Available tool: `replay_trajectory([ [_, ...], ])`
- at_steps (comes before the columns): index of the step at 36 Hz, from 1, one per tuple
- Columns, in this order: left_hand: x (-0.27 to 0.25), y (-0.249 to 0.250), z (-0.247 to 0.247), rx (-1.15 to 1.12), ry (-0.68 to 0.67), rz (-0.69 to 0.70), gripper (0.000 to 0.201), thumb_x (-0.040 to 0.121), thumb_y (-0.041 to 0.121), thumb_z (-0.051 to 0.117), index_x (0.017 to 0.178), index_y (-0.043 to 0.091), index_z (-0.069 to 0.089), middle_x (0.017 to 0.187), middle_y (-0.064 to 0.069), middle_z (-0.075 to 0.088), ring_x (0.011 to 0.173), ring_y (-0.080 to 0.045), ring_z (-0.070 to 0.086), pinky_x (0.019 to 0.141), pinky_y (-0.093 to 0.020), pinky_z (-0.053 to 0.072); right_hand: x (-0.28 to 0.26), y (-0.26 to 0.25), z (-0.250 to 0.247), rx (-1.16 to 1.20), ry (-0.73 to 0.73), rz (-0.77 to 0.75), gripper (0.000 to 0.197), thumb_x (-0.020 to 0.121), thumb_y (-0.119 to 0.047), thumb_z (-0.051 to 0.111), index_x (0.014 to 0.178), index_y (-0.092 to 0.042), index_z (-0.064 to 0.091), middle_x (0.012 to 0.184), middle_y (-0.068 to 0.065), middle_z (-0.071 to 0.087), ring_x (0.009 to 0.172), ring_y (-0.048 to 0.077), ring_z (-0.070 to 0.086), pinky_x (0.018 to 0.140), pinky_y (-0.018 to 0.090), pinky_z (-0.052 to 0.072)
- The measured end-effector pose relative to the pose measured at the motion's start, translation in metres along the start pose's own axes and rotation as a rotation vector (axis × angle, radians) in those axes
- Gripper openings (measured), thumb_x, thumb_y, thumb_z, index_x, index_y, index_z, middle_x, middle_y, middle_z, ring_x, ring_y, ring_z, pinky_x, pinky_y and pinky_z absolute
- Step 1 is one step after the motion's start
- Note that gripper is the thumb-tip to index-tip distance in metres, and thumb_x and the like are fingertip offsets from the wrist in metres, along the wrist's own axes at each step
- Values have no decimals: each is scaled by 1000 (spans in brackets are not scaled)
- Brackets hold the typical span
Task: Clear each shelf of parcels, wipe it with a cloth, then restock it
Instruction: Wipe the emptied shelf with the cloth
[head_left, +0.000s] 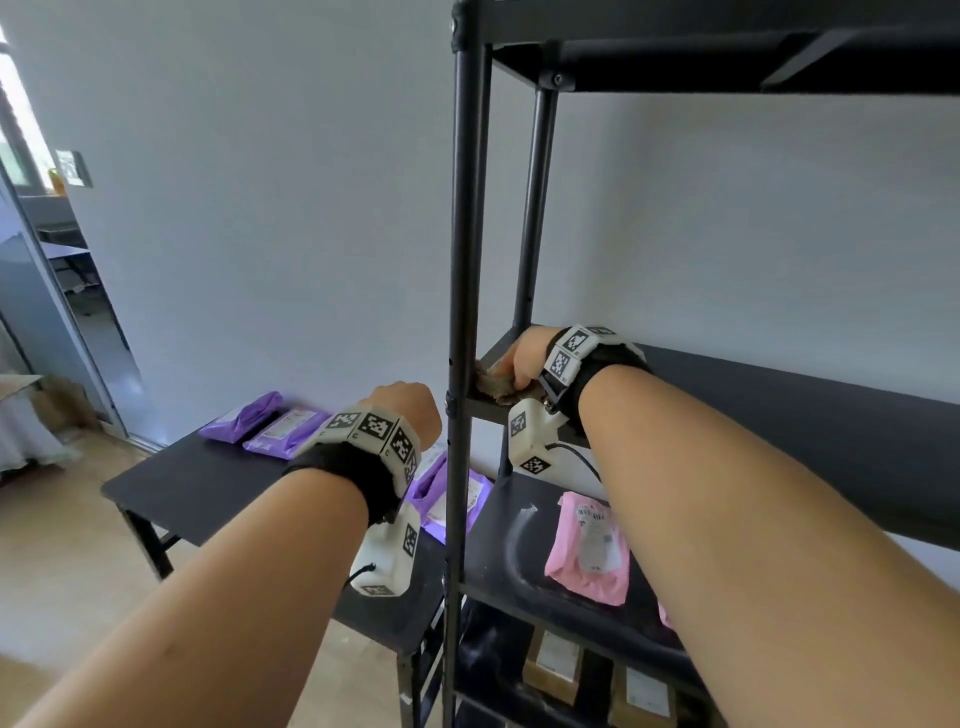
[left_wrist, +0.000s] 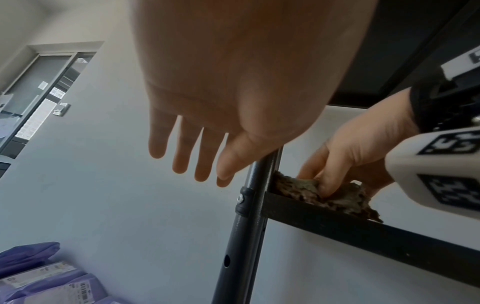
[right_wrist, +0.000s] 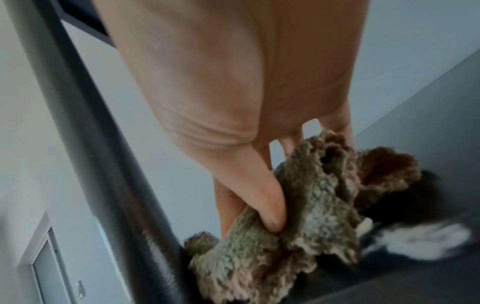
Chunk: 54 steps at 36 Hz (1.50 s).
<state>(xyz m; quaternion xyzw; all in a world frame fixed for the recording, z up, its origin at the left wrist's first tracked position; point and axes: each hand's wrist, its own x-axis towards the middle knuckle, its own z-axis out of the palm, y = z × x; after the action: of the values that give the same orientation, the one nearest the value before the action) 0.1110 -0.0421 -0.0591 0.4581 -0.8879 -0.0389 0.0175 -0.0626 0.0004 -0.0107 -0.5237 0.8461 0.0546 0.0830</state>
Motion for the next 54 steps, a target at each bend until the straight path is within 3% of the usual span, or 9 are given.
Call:
replay_trajectory([
  [13, -6, 10, 2, -20, 8, 85, 21, 91, 10, 37, 96, 12, 58, 100, -9, 61, 94, -28, 60, 83, -34, 51, -64, 15, -7, 94, -97, -11, 48, 90, -1, 52, 126, -31, 65, 122, -7, 63, 99, 13, 58, 85, 24, 49],
  [18, -6, 9, 3, -31, 0, 93, 28, 92, 9, 37, 107, 10, 59, 106, -9, 62, 99, -28, 60, 86, -35, 50, -24, 47, 4, 14, -8, 192, 51, 74, -42, 59, 125, -36, 63, 127, -8, 61, 103, 26, 61, 94, 40, 52],
  [23, -10, 7, 3, -33, -8, 110, 23, 90, 8, 36, 98, 12, 57, 109, -10, 63, 101, -29, 60, 87, -35, 50, -47, 39, 18, 266, 106, 298, 47, 84, -22, 61, 129, -8, 58, 129, 10, 58, 117, 32, 56, 99, 43, 48],
  [30, -9, 7, 4, -61, -14, 113, 24, 91, 7, 36, 100, 10, 57, 103, -8, 60, 101, -28, 59, 85, -33, 48, 2, 37, 25, -152, -73, 297, 34, 70, -42, 72, 91, -16, 73, 75, 0, 68, 71, 28, 68, 76, 40, 57],
  [39, -4, 7, 6, -15, -1, 137, 29, 94, 8, 35, 109, 6, 59, 114, -11, 62, 105, -28, 59, 87, -33, 47, -52, -16, 7, -85, -32, 78, 36, 92, -34, 57, 123, -20, 66, 111, 5, 68, 100, 25, 64, 92, 34, 52],
  [44, 0, 1, 6, -22, -11, 116, 30, 92, 7, 37, 110, 8, 61, 114, -8, 63, 96, -24, 58, 82, -30, 46, -35, 8, 6, 307, 167, 267, 34, 87, -20, 61, 120, -12, 64, 115, 7, 63, 104, 27, 62, 88, 32, 53],
  [49, 7, -2, 8, -29, -26, 97, 35, 91, 6, 36, 117, 9, 59, 119, -8, 62, 97, -23, 57, 82, -29, 45, 34, 45, 28, 3, -25, 384, 29, 66, -42, 65, 79, -16, 62, 77, 4, 55, 85, 32, 60, 87, 50, 51],
  [52, 12, -3, 9, -47, -26, 81, 38, 91, 7, 36, 123, 11, 58, 116, -5, 61, 102, -23, 58, 84, -30, 45, 67, 51, 38, 23, -39, 363, 59, 44, -47, 68, 97, -23, 68, 99, 4, 66, 84, 33, 63, 81, 55, 52],
  [54, 14, -4, 10, -59, -28, 73, 40, 91, 7, 36, 124, 11, 57, 117, -5, 61, 97, -21, 56, 84, -30, 45, 33, 22, 29, 195, 17, 293, 59, 69, -38, 69, 124, -17, 61, 115, 3, 61, 100, 33, 61, 90, 49, 52],
])
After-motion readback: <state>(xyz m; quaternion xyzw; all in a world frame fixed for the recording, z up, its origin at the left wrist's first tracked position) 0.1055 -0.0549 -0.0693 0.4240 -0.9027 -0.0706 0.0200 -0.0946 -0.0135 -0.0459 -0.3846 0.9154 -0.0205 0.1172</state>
